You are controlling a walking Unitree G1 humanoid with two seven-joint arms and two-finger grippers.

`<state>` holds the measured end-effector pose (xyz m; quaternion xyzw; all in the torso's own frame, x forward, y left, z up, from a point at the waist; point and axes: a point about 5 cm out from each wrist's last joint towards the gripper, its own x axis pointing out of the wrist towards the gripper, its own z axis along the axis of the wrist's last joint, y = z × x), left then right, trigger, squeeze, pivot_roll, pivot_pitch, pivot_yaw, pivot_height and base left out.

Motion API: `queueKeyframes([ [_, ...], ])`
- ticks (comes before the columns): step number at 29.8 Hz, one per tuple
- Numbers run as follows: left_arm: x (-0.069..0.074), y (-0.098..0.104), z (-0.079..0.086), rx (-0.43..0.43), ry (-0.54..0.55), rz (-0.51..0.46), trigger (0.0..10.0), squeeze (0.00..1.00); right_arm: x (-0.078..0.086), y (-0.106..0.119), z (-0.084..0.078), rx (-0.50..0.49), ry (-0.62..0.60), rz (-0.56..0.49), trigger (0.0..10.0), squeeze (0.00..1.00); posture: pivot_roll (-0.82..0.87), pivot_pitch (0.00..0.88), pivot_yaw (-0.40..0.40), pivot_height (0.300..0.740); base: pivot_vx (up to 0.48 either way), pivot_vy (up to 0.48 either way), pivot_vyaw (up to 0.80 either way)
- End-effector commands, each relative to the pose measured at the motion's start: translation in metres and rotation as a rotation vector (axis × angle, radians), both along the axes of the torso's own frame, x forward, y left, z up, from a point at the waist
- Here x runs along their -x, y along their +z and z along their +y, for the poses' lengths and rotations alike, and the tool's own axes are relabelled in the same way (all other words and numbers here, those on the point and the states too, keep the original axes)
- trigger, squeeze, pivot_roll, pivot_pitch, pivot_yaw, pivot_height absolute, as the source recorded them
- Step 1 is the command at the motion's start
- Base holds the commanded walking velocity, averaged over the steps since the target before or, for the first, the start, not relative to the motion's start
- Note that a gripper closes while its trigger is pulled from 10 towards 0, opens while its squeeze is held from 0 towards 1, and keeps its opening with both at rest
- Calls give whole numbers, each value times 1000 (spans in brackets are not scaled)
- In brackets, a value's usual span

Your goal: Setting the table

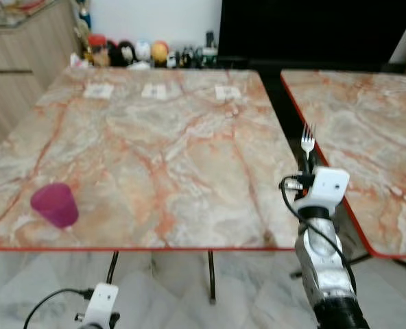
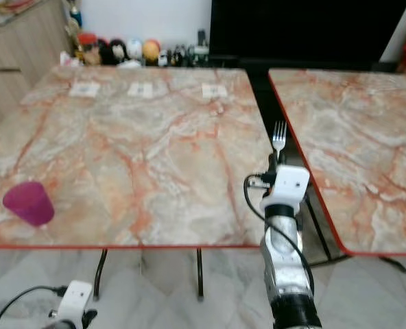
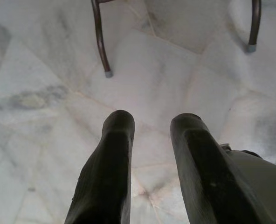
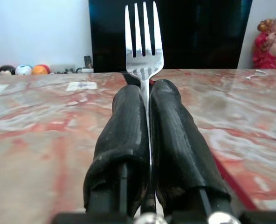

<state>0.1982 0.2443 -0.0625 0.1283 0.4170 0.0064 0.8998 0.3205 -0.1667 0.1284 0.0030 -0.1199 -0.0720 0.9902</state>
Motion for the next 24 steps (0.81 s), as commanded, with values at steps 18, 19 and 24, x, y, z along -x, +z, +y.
queueKeyframes([
  [18,2,-4,-9,16,-18,19,10000,0,2,6,-19,12,-61,-9,10000,0,41,6,-12,740,0,-466,0],
  [19,2,-4,-9,16,-15,19,10000,0,2,5,-19,11,-63,-5,10000,0,38,4,-10,740,0,-465,0],
  [24,2,-4,-9,19,-13,20,10000,0,4,3,-20,12,-66,2,10000,0,34,5,-10,740,0,-466,0],
])
